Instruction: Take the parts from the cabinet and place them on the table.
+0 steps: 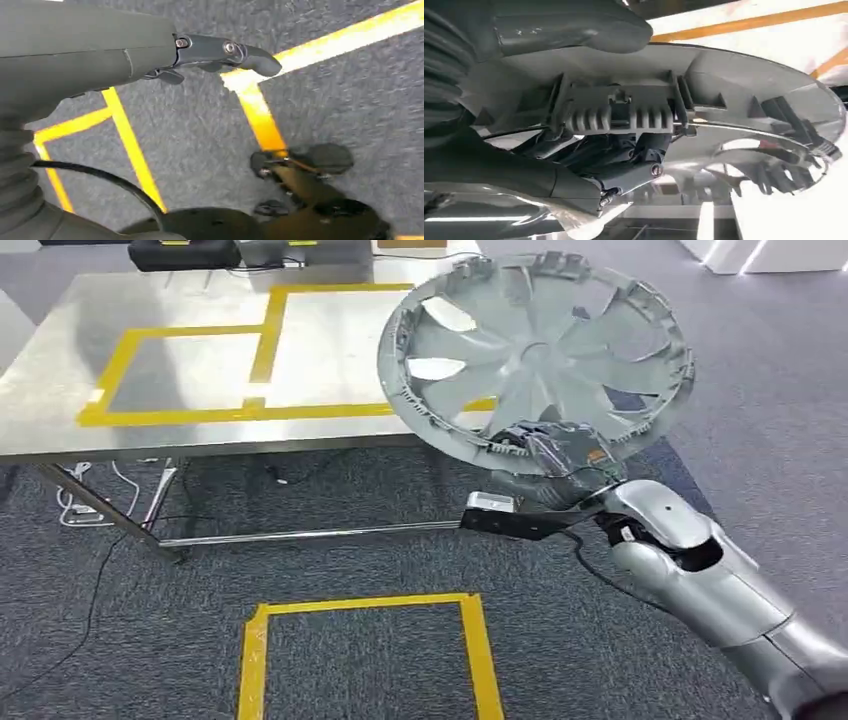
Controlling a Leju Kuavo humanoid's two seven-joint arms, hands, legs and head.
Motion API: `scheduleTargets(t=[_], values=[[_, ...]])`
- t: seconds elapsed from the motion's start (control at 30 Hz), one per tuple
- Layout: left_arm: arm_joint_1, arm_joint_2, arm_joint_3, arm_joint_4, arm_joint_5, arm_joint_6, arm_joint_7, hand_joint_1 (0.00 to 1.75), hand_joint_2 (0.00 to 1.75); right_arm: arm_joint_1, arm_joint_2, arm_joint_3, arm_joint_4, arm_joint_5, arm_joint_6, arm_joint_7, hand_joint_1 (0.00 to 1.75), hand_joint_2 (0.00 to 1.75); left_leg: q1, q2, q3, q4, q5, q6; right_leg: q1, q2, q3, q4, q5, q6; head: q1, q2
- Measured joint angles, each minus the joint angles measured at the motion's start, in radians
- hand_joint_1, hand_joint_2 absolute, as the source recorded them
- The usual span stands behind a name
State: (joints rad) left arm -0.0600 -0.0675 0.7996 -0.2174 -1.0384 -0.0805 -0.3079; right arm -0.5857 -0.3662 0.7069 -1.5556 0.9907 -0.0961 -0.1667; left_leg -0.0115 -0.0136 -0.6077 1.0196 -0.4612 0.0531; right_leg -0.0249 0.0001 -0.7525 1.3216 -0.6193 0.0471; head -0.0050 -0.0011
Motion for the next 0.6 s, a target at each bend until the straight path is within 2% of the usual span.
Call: scheduleTargets(t=[0.03, 0.07, 0.1, 0.13, 0.17, 0.2, 0.23, 0.3, 0.33, 0.37, 0.4, 0.43, 0.47, 0.5, 0.53, 0.57, 0.6], values=[[0.001, -0.001, 0.000, 0.000, -0.001, -0.006, 0.000, 0.00, 1.75, -0.005, 0.009, 0.008, 0.007, 0.000, 0.001, 0.000, 1.75, 1.75, -0.001, 0.000, 0.005, 0.000, -0.004, -0.001, 0.001, 0.000, -0.029, 0.028, 0.007, 0.000, 0.001, 0.000], [0.002, -0.002, 0.000, 0.000, -0.002, -0.007, 0.000, 0.00, 1.75, -0.010, 0.018, 0.014, 0.012, -0.002, 0.002, 0.000, 1.75, 1.75, -0.001, -0.001, 0.014, 0.000, -0.011, -0.001, 0.001, 0.000, -0.029, 0.003, 0.047, -0.001, 0.000, 0.000], [0.002, -0.002, -0.001, 0.000, -0.003, -0.008, 0.000, 0.00, 1.75, -0.016, 0.026, 0.022, 0.019, -0.005, 0.003, 0.000, 1.75, 1.75, -0.001, -0.001, 0.025, 0.000, -0.018, -0.003, 0.002, 0.000, -0.004, -0.067, 0.103, -0.004, 0.001, 0.000], [0.000, -0.005, -0.001, 0.000, -0.003, -0.008, 0.000, 0.00, 1.75, -0.026, 0.033, 0.029, 0.026, -0.007, 0.006, 0.002, 1.75, 1.75, -0.001, -0.002, 0.037, 0.001, -0.027, -0.006, 0.002, -0.001, 0.037, -0.164, 0.162, -0.006, 0.001, 0.000], [-0.001, -0.006, -0.001, 0.000, -0.006, -0.008, 0.000, 0.00, 1.75, -0.033, 0.039, 0.035, 0.031, -0.009, 0.008, 0.002, 1.75, 1.75, -0.001, -0.002, 0.046, 0.001, -0.035, -0.010, 0.002, -0.002, 0.074, -0.252, 0.201, -0.010, 0.001, 0.000], [-0.002, -0.006, -0.001, 0.000, -0.009, -0.008, 0.000, 0.00, 1.75, -0.042, 0.045, 0.040, 0.039, -0.013, 0.010, 0.001, 1.75, 1.75, -0.006, -0.003, 0.045, 0.003, -0.041, -0.017, 0.008, -0.002, 0.103, -0.266, 0.180, -0.011, -0.002, 0.000], [-0.005, -0.006, -0.002, 0.000, -0.011, -0.008, 0.001, 0.00, 1.75, -0.051, 0.055, 0.046, 0.043, -0.013, 0.013, 0.001, 1.75, 1.75, -0.005, -0.004, 0.041, 0.008, -0.042, -0.020, 0.008, -0.001, 0.109, -0.290, 0.173, -0.017, -0.003, 0.000], [-0.007, -0.006, -0.002, 0.000, -0.018, -0.009, 0.002, 0.00, 1.75, -0.064, 0.070, 0.060, 0.058, -0.013, 0.018, -0.001, 1.75, 1.75, 0.000, -0.002, 0.044, -0.001, -0.042, -0.029, 0.014, 0.004, 0.107, -0.287, 0.169, -0.026, -0.003, 0.000], [-0.009, -0.006, -0.002, 0.000, -0.021, -0.009, 0.003, 0.00, 1.75, -0.073, 0.077, 0.065, 0.066, -0.013, 0.020, 0.000, 1.75, 1.75, -0.001, -0.001, 0.047, 0.000, -0.048, -0.036, 0.010, 0.005, 0.112, -0.294, 0.169, -0.031, -0.003, 0.000], [-0.009, -0.003, -0.002, 0.000, -0.022, -0.009, 0.003, 0.00, 1.75, -0.077, 0.088, 0.070, 0.072, -0.014, 0.021, 0.002, 1.75, 1.75, 0.001, -0.001, 0.045, 0.008, -0.056, -0.042, 0.005, 0.004, 0.120, -0.299, 0.169, -0.035, -0.002, 0.000], [-0.011, -0.004, -0.002, 0.000, -0.022, -0.009, 0.003, 0.00, 1.75, -0.084, 0.097, 0.074, 0.081, -0.015, 0.024, 0.002, 1.75, 1.75, 0.002, 0.001, 0.030, 0.044, -0.073, -0.048, 0.005, 0.002, 0.126, -0.300, 0.164, -0.043, -0.008, 0.000], [-0.012, -0.005, -0.002, 0.000, -0.023, -0.010, 0.003, 0.00, 1.75, -0.090, 0.106, 0.080, 0.090, -0.016, 0.026, 0.003, 1.75, 1.75, 0.006, 0.001, -0.006, 0.117, -0.102, -0.055, 0.005, 0.001, 0.131, -0.300, 0.160, -0.048, -0.008, 0.000], [-0.014, -0.006, -0.002, 0.000, -0.024, -0.010, 0.003, 0.00, 1.75, -0.093, 0.115, 0.085, 0.099, -0.016, 0.030, 0.003, 1.75, 1.75, 0.010, 0.001, -0.055, 0.204, -0.135, -0.060, 0.006, 0.000, 0.136, -0.300, 0.156, -0.050, -0.008, 0.000], [-0.015, -0.007, -0.002, 0.000, -0.024, -0.010, 0.003, 0.00, 1.75, -0.094, 0.122, 0.092, 0.106, -0.016, 0.032, 0.003, 1.75, 1.75, 0.013, 0.001, -0.100, 0.279, -0.155, -0.063, 0.007, 0.000, 0.141, -0.300, 0.151, -0.050, -0.007, 0.000], [-0.019, -0.008, -0.002, 0.000, -0.027, -0.010, 0.003, 0.00, 1.75, -0.095, 0.131, 0.098, 0.113, -0.018, 0.034, 0.003, 1.75, 1.75, 0.014, 0.001, -0.128, 0.315, -0.152, -0.067, 0.007, 0.000, 0.146, -0.300, 0.147, -0.050, -0.008, 0.000], [-0.020, -0.008, -0.002, 0.000, -0.029, -0.011, 0.003, 0.00, 1.75, -0.098, 0.139, 0.105, 0.120, -0.023, 0.034, 0.003, 1.75, 1.75, 0.017, 0.002, -0.130, 0.301, -0.123, -0.068, 0.007, 0.000, 0.152, -0.300, 0.142, -0.049, -0.008, 0.000], [-0.021, -0.008, -0.002, 0.000, -0.031, -0.012, 0.003, 0.00, 1.75, -0.103, 0.148, 0.111, 0.126, -0.027, 0.034, 0.003, 1.75, 1.75, 0.019, 0.002, -0.115, 0.250, -0.077, -0.067, 0.007, 0.001, 0.159, -0.300, 0.138, -0.047, -0.009, 0.000]])
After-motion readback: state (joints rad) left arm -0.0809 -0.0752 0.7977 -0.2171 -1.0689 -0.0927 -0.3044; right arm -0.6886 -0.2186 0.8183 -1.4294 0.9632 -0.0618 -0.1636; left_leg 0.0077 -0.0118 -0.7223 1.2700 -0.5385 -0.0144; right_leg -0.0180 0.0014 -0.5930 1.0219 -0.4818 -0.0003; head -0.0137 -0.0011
